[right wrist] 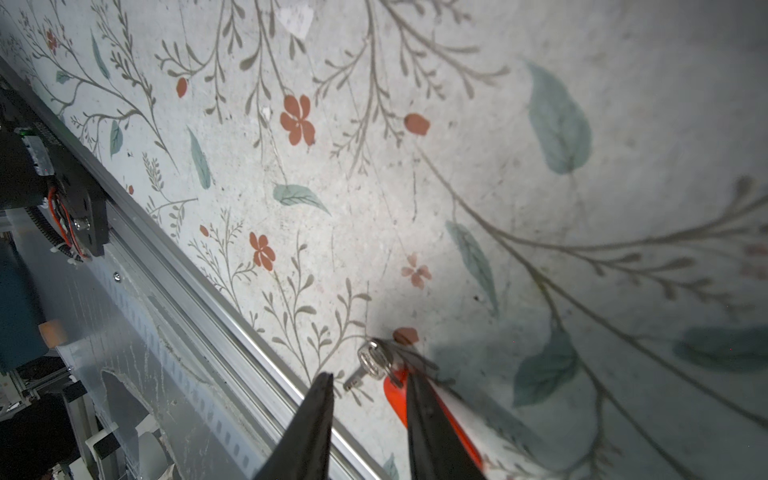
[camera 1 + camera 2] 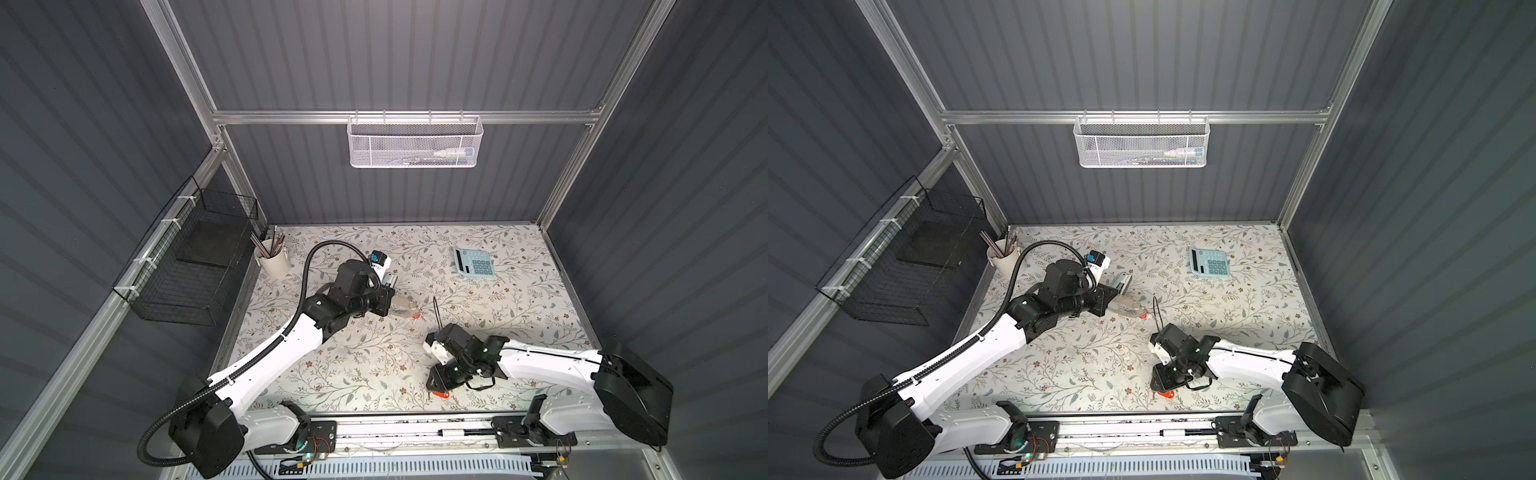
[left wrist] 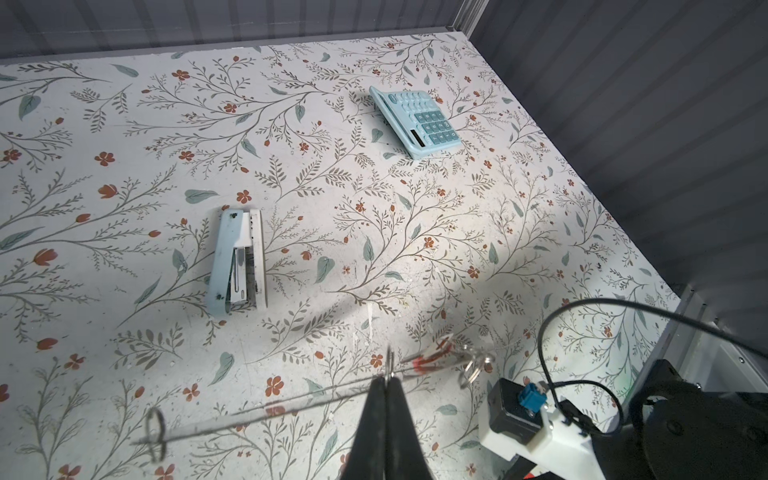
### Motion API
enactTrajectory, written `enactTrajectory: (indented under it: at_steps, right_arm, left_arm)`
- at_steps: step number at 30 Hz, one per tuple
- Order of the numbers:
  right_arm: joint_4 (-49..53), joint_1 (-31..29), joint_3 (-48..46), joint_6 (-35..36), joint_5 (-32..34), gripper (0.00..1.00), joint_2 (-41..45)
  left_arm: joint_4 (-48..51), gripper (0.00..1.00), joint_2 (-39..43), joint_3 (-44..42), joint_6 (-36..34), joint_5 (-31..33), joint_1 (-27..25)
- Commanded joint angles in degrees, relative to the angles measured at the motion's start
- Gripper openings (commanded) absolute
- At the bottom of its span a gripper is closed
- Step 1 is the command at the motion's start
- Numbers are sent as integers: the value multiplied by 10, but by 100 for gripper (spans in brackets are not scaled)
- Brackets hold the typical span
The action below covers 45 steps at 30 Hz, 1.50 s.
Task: Put the keys on the keyring
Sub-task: 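Grasp the red fob key with the right gripper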
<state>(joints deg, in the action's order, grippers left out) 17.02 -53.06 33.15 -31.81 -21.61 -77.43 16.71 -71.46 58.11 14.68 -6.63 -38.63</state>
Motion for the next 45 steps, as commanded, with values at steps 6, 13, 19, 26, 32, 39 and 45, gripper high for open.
enactTrajectory:
  at_steps: [6,13,19,26,32,39,45]
  right_arm:
    - [-7,-13,14,17,3,28,-23]
    - [-8,-16,13,14,11,24,-23]
    - [-14,-17,8,11,17,15,-22]
    - [-31,-18,-3,2,42,3,-15]
    - [-35,-6,-8,-5,64,0,9]
    - [3,106,-8,3,59,0,59]
    - [95,168,53,42,107,0,32]
  left_arm:
    - [-18,0,16,-4,-2,-10,2]
    - [-19,0,16,-3,-5,-10,2]
    - [-16,0,20,-1,-10,-8,2]
    - [-6,0,29,-1,-22,0,2]
    - [-2,0,28,0,-26,0,2]
    - [0,0,25,3,-26,0,2]
    - [-1,0,15,7,-25,-1,2]
